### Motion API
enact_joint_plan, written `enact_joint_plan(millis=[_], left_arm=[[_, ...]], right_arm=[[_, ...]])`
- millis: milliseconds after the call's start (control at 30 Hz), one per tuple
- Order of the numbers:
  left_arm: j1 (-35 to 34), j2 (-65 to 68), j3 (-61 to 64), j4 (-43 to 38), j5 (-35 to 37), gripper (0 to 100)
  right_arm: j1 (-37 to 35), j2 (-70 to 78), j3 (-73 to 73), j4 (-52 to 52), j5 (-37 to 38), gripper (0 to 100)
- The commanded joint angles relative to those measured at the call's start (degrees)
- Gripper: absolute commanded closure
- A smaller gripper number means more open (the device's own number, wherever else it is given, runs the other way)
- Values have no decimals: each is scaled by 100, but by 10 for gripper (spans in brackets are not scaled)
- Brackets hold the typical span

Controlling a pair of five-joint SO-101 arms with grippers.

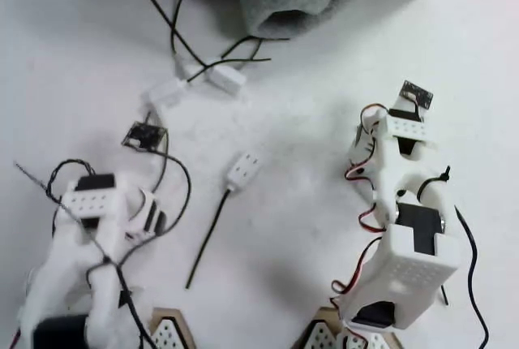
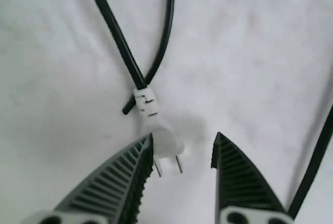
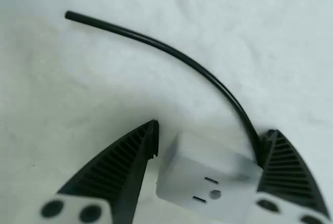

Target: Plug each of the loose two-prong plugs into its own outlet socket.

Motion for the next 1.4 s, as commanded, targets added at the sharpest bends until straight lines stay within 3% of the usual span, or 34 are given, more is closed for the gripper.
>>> enact_joint_plan(millis=[0, 167, 267, 833, 1033, 1133, 1367], left_arm=[[-268, 1182, -818, 229, 123, 807], [-514, 2949, -2171, 976, 114, 819], [-514, 3407, -2541, 1248, 88, 894], [-497, 3108, -2347, 967, 158, 924], [-479, 3108, -2391, 967, 651, 897], [-462, 3116, -2391, 958, 659, 943], [171, 3055, -2532, 949, 651, 978]], right_arm=[[-119, 4, -70, -75, 70, 690], [-119, 4, -70, -75, 70, 690], [-119, 4, -70, -75, 70, 690], [-119, 4, -70, -84, 70, 690], [-119, 4, -70, -75, 70, 690], [-119, 4, -70, -75, 70, 690], [-119, 4, -70, -75, 70, 690]])
